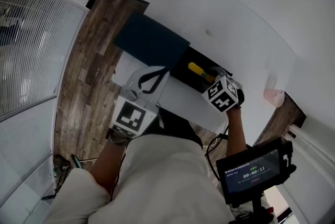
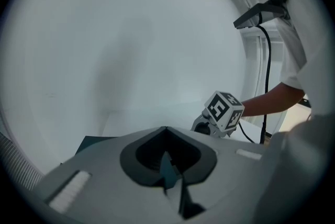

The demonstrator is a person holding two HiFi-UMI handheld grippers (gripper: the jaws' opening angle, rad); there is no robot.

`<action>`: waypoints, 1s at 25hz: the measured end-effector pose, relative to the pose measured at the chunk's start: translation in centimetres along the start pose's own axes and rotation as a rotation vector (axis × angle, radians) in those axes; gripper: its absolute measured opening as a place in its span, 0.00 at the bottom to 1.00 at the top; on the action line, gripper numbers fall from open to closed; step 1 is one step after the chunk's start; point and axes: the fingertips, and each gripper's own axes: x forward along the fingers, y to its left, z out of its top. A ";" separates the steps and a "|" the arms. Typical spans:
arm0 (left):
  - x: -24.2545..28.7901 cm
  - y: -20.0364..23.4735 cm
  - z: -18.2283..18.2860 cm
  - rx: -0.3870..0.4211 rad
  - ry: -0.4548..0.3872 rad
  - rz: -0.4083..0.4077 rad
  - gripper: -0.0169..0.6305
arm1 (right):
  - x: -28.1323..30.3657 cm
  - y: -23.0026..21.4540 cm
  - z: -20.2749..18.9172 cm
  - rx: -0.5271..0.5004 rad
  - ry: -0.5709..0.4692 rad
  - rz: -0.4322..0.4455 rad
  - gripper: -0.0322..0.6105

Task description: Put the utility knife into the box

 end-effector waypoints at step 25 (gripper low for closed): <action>-0.2 0.0 -0.5 -0.001 0.015 -0.005 0.02 | 0.7 -0.1 -0.4 0.008 0.058 -0.018 0.23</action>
